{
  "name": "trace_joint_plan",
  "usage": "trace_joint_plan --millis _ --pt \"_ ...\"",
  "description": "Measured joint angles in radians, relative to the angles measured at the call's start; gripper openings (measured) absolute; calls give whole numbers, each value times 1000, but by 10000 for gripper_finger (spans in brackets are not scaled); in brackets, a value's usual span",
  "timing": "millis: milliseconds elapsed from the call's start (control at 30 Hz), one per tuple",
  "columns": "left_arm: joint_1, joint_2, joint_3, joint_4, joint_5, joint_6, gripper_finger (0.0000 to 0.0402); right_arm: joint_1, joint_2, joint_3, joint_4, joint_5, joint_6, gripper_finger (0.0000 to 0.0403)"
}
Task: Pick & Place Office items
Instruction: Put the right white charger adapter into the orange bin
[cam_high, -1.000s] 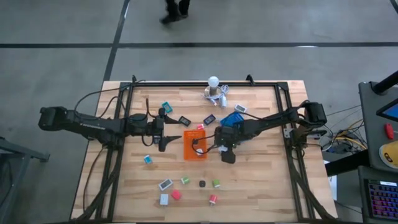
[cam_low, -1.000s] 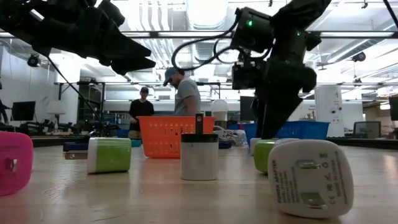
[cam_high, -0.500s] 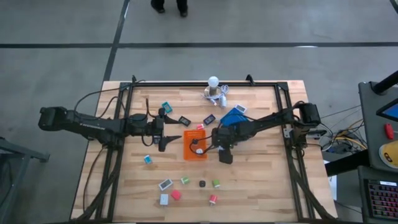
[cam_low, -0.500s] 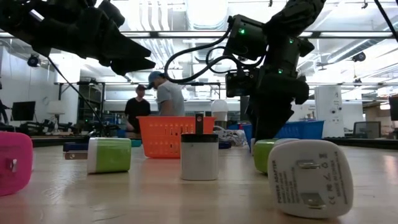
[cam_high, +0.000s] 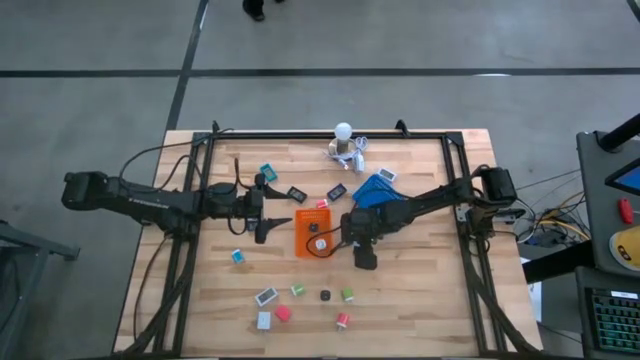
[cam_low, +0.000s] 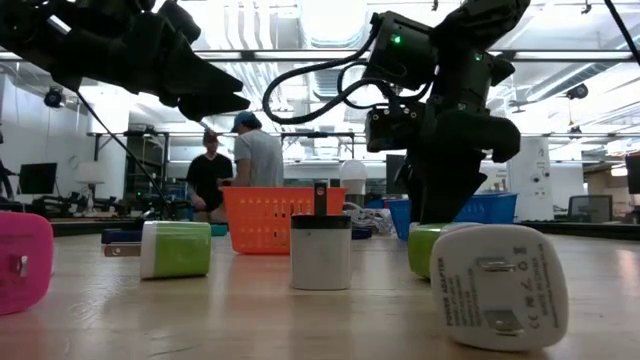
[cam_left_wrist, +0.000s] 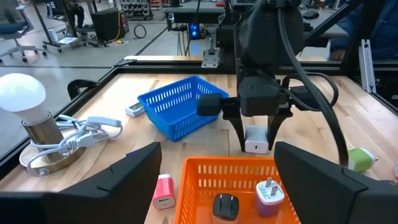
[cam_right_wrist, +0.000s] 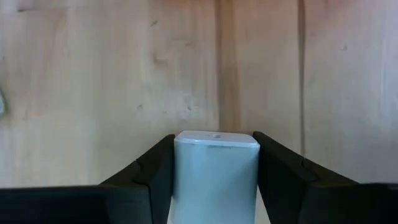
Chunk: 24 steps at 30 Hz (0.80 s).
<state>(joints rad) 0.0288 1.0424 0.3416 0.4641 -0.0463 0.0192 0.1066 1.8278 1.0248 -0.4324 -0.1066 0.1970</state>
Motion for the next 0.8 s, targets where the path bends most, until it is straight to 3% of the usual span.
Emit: trace_joint_plan --millis 433,800 --pt "0 0 -2 -39 -34 11 316 116 -4 -5 99 13 29 173" --pt "0 0 -2 -38 -34 11 316 235 -81 -9 213 228 -26 173"
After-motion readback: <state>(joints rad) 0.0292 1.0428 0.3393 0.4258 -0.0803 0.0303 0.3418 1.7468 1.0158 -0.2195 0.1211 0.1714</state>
